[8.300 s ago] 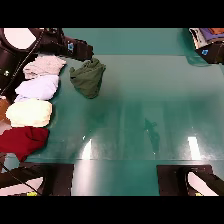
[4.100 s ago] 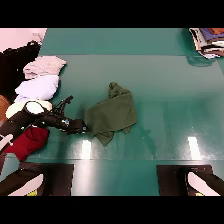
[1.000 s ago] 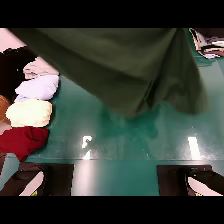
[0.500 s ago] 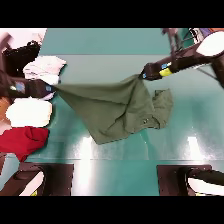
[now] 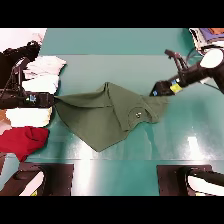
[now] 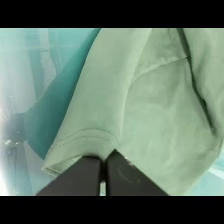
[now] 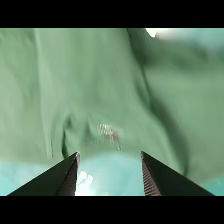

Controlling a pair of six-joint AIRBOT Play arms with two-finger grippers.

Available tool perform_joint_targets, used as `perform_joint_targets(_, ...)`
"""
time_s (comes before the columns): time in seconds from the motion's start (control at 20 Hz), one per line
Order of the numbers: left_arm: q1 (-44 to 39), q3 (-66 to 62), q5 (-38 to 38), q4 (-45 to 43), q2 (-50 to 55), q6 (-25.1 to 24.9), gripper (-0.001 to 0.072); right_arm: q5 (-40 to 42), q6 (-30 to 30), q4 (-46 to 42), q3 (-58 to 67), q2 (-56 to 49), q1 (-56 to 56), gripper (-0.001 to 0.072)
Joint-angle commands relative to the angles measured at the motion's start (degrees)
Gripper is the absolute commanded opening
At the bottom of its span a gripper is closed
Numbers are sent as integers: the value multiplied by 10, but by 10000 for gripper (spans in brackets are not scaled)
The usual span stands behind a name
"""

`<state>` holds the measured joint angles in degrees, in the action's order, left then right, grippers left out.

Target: Fold the shirts.

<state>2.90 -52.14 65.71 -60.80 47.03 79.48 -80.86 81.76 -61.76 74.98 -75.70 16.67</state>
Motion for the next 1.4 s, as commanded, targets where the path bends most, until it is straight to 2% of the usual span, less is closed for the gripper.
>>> perform_joint_targets(0.0, 0, 3, -2, -4, 0, 0, 24, 22, 2, -4, -137, 87, -10, 434)
perform_joint_targets(0.25, 0, 3, -8, -3, 0, 1, 24, 121, 6, 146, -300, 123, 49, 463)
perform_joint_targets(0.5, 0, 3, -7, -3, 0, 1, 24, 258, 9, 257, -349, 66, 169, 462)
perform_joint_targets(0.65, 0, 3, -6, -3, 0, 1, 24, 291, 43, 263, -348, 36, 194, 462)
perform_joint_targets(0.8, 0, 3, -7, -3, 0, 1, 24, 296, 45, 263, -348, 21, 194, 461)
perform_joint_targets(1.1, 0, 3, -8, -3, 0, 1, 24, 375, 68, 262, -348, 21, 194, 443)
perform_joint_targets(1.2, 0, 3, -7, -3, 0, 1, 24, 389, 68, 262, -348, 21, 194, 345)
perform_joint_targets(1.35, 0, 3, -7, -3, 0, 2, 24, 389, 59, 262, -348, 21, 194, 118)
